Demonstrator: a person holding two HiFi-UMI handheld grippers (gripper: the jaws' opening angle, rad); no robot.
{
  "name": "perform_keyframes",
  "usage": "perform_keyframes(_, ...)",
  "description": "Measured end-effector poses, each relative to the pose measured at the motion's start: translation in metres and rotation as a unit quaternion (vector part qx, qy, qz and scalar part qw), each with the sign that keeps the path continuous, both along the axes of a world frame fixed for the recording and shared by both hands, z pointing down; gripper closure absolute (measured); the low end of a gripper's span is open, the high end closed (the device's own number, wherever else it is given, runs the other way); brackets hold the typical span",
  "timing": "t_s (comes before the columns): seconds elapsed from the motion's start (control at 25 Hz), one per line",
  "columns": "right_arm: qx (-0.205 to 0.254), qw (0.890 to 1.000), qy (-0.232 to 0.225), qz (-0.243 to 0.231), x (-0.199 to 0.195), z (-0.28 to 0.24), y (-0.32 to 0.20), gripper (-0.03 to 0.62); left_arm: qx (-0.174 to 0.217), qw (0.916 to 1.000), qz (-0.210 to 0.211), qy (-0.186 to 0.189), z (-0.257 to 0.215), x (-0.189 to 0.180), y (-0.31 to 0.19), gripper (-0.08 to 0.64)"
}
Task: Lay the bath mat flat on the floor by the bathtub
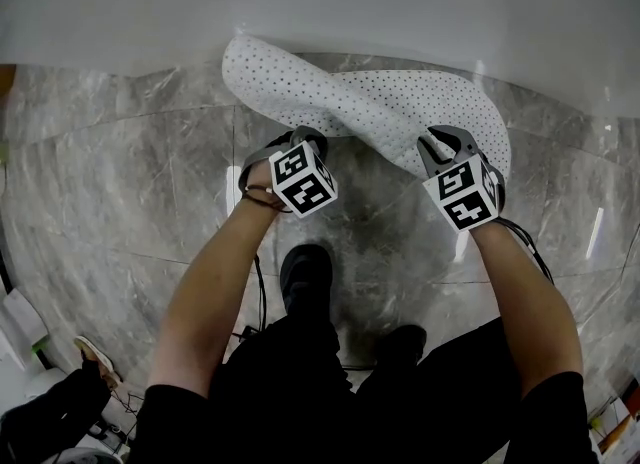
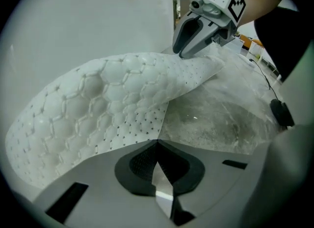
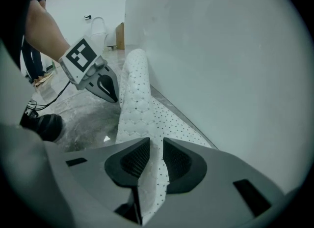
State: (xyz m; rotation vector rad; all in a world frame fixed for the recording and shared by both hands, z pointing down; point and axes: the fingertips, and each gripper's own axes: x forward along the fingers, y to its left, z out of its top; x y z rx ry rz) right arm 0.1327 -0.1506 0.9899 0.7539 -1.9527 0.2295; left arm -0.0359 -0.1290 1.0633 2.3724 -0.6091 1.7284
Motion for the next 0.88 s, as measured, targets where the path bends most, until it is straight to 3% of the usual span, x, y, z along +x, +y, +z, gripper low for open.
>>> perform_keyframes(0.16, 0.024, 0.998, 0.038, 0.045, 0.027, 0.001, -0.016, 0.561, 0.036, 0.9994, -0.003, -0.003, -0.004, 0.004, -0.008, 0.546)
perform_keyframes(0.24, 0.009, 0.997, 0.027, 0.068, 0.036, 0.006, -0.017, 0.561, 0.031, 0.9994, -0.006, 0.015, -0.006, 0.014, -0.011, 0.456)
perform_keyframes(0.36, -0.011, 0.997, -0.04, 0.07, 0.021, -0.003, -0.017, 0.56, 0.025, 0.9964, -0.04, 0.07, -0.017, 0.033, -0.02, 0.413)
perform_keyframes(0.48, -0.011, 0.992, -0.12, 0.043, -0.01, -0.03, -0.014, 0.549, 0.034, 0.9934, -0.056, 0.094, -0.026, 0.039, -0.031, 0.414)
perform_keyframes(0.6, -0.036, 0.986, -0.166, 0.006, -0.044, -0.044, 0.006, 0.405, 0.041, 0.9931, -0.052, 0.097, -0.028, 0.041, -0.035, 0.416)
perform_keyframes(0.72, -0.067, 0.989, -0.115, -0.064, -0.07, -0.021, 0.042, 0.302, 0.042, 0.9926, -0.056, 0.099, -0.03, 0.043, -0.035, 0.417)
perform_keyframes(0.8, -0.059, 0.992, -0.052, -0.097, -0.072, -0.002, 0.054, 0.295, 0.044, 0.9925, -0.057, 0.099, -0.032, 0.043, -0.035, 0.419)
perform_keyframes(0.88, -0.042, 0.993, -0.016, -0.105, -0.067, 0.007, 0.051, 0.32, 0.047, 0.9922, -0.058, 0.099, -0.033, 0.042, -0.033, 0.42)
